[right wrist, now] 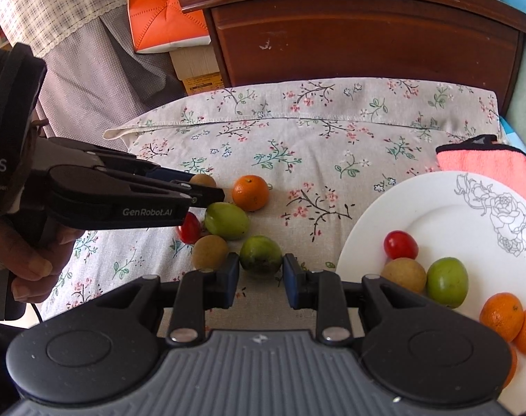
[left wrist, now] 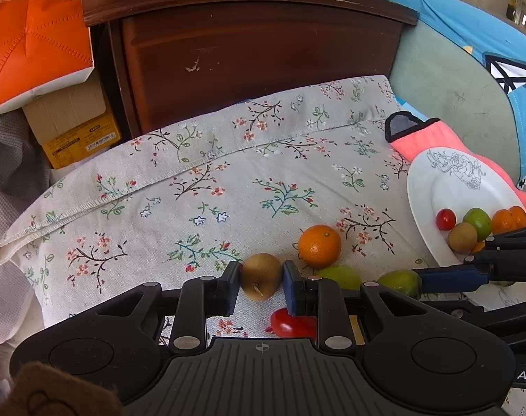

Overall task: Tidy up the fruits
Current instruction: 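Grasp the brown pear with the left gripper while the right grasps a green apple, then carry the pear and green apple onto the white plate and open both grippers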

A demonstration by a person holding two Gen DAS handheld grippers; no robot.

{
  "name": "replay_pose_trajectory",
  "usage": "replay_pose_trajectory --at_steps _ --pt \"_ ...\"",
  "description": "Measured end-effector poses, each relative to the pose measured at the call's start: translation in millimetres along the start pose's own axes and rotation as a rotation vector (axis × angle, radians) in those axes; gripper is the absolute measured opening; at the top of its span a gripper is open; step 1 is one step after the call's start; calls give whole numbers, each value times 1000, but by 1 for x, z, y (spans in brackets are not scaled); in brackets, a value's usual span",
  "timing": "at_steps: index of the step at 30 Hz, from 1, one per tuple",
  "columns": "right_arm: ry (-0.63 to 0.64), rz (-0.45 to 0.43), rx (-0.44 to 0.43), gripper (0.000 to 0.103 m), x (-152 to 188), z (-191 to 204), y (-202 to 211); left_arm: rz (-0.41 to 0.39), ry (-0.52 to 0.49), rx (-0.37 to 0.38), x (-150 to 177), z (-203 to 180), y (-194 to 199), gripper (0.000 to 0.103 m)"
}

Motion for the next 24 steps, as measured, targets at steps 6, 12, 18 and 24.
replay_pose_trajectory --at_steps 6,12,18,24 --pt "-5 -15 -13 27 -1 1 5 -15 18 -13 -3 -1 8 24" --pt "-17 -33 -24 27 -1 0 12 -35 84 -29 -9 4 22 24" --pt "-32 -64 -29 27 -4 -3 22 -78 129 -30 -16 3 36 24" --pt "-66 -139 -23 27 -17 -17 46 -128 144 -9 -26 -8 48 24"
Point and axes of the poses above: each gripper's, at about its wrist camera, not at the fingertips, and y roughly against the way its jaws point, z to its left, x to its underside, the point moved 1 cm from there along -y, roughly the way its jaws point, and after that the axes turned 4 degrees about z, right-handed, at the moved point
